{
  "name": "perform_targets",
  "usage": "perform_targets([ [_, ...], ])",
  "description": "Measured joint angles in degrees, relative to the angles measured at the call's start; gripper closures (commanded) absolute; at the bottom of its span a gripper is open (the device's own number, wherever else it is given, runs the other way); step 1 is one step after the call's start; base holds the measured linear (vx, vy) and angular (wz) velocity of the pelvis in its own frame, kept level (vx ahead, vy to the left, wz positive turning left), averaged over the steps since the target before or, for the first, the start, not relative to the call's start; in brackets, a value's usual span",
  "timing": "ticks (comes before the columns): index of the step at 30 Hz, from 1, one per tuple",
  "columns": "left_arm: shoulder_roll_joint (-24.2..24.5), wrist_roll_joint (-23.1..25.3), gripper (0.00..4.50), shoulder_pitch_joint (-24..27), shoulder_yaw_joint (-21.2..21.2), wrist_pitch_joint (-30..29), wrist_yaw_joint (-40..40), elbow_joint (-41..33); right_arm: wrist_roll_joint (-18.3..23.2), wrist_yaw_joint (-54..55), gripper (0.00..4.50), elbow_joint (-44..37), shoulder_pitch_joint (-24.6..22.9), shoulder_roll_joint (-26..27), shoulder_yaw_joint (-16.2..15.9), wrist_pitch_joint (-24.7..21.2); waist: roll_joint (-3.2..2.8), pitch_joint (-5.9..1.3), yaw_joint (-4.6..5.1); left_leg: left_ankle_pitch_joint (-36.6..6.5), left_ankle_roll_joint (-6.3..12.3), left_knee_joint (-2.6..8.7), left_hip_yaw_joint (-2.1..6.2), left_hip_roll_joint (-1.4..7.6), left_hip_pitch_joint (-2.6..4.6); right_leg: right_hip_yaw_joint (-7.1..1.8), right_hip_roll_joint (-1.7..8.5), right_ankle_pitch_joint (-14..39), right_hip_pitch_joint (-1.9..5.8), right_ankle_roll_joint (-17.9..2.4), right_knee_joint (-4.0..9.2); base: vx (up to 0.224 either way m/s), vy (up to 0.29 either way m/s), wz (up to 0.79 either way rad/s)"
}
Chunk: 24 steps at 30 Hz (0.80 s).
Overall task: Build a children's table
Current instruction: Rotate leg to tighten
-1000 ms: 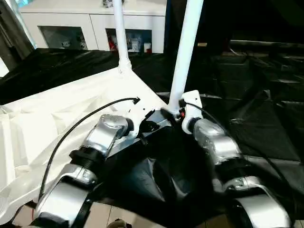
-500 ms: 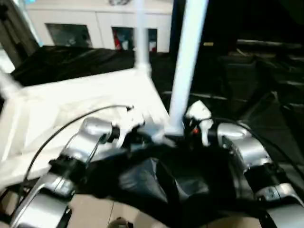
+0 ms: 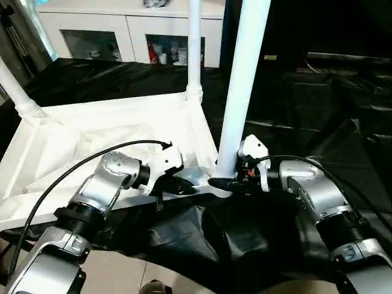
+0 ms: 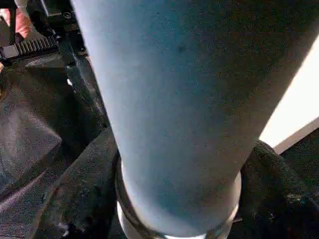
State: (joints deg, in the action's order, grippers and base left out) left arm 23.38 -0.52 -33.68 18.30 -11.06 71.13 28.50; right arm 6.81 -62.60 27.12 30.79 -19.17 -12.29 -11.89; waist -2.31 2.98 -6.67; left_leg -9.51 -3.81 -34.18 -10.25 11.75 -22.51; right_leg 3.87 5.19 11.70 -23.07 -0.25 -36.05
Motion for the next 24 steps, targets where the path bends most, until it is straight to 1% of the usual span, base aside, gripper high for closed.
perform_targets([
  [5,-2.63,0.2,4.5,-1.03,-1.39,-3.24,-4.9,2.17,-0.53,8.79,1.76,1.0,-0.78,4.28,2.52,-1.43,0.05,-0.03,0.36,0.01,-0.02,-0.03,-0.01,-0.01,0.23,-0.06,0.0,-0.02,0.11,-0.01,-0.1,0.0,0.0,0.0],
  [8,-7.27,0.56,4.5,-4.8,-2.96,-6.83,-13.28,7.61,-1.46,23.17,1.76,5.59,1.2,10.01,7.12,-2.22,0.06,-0.03,0.94,0.01,-0.04,-0.03,-0.02,-0.05,0.36,-0.13,0.0,-0.17,0.2,-0.11,-0.11,0.0,0.0,0.0],
  [10,-10.29,0.74,4.5,-6.67,-3.65,-8.64,-17.96,9.83,-2.09,30.95,1.76,8.0,2.95,12.49,9.42,-2.71,0.07,-0.03,1.37,0.02,-0.05,-0.03,-0.02,-0.07,0.37,-0.16,0.0,-0.2,0.21,-0.09,-0.09,0.0,0.0,0.0],
  [13,-12.64,0.71,4.5,-7.55,-4.76,-8.91,-21.51,11.66,-2.63,36.92,1.76,10.45,4.23,14.15,10.23,-1.11,0.07,-0.03,1.52,0.02,-0.05,-0.01,0.0,-0.07,0.32,-0.15,0.0,-0.16,0.17,-0.02,-0.07,0.0,0.0,0.0],
  [16,-13.16,0.72,4.5,-7.88,-5.09,-8.89,-22.67,12.09,-2.97,39.34,1.76,11.88,4.89,15.11,10.61,0.37,0.05,-0.03,1.52,0.02,-0.05,0.05,0.02,-0.06,0.3,-0.13,-0.03,-0.1,0.15,0.07,-0.02,0.0,0.0,0.0],
  [17,-13.17,0.73,4.5,-7.88,-5.16,-8.83,-22.71,12.09,-2.97,39.63,1.42,12.22,4.88,15.54,11.08,0.99,0.04,-0.03,1.52,0.02,-0.05,0.07,0.02,-0.06,0.29,-0.12,-0.03,-0.1,0.15,0.07,0.02,0.0,0.0,0.0],
  [18,-13.17,0.74,4.5,-7.87,-5.16,-8.75,-22.71,12.09,-2.96,39.65,1.21,12.28,4.87,15.7,11.34,1.13,0.04,-0.03,1.52,0.02,-0.05,0.07,0.02,-0.06,0.27,-0.12,-0.03,-0.1,0.14,0.07,0.03,0.0,0.0,0.0],
  [19,-13.17,0.77,4.5,-7.87,-5.14,-8.65,-22.7,12.1,-2.96,39.64,1.07,12.27,4.87,15.79,11.47,1.13,0.04,-0.03,1.53,0.02,-0.05,0.07,0.02,-0.06,0.27,-0.12,-0.03,-0.1,0.15,0.07,0.04,0.0,0.0,0.0],
  [21,-12.94,0.94,4.5,-7.87,-5.02,-8.47,-22.57,12.09,-2.78,39.21,1.05,12.05,4.87,16.32,11.83,0.96,0.03,-0.03,1.67,0.02,-0.05,0.07,0.01,-0.06,0.31,-0.13,-0.03,-0.11,0.16,0.06,0.03,0.0,0.0,0.0],
  [22,-12.8,0.95,4.5,-7.86,-4.99,-8.42,-22.49,12.1,-2.75,38.67,0.89,12.0,4.87,16.32,11.83,0.88,0.02,-0.02,1.69,0.02,-0.05,0.07,0.01,-0.06,0.32,-0.13,-0.03,-0.11,0.17,0.06,0.02,0.0,0.0,0.0],
  [23,-12.44,0.95,4.5,-7.84,-4.95,-8.3,-21.91,12.09,-2.75,37.8,0.63,11.95,4.87,16.2,11.82,0.83,0.02,-0.02,1.74,0.02,-0.05,0.07,0.01,-0.06,0.33,-0.13,-0.04,-0.11,0.17,0.06,0.01,0.0,0.0,0.0],
  [24,-12.05,0.95,4.5,-7.8,-4.88,-8.13,-21.28,12.03,-2.75,36.36,0.63,11.76,4.83,15.82,11.74,0.83,0.01,-0.01,1.77,0.02,-0.05,0.07,0.02,-0.06,0.33,-0.13,-0.04,-0.11,0.16,0.06,0.0,0.0,0.0,0.0],
])
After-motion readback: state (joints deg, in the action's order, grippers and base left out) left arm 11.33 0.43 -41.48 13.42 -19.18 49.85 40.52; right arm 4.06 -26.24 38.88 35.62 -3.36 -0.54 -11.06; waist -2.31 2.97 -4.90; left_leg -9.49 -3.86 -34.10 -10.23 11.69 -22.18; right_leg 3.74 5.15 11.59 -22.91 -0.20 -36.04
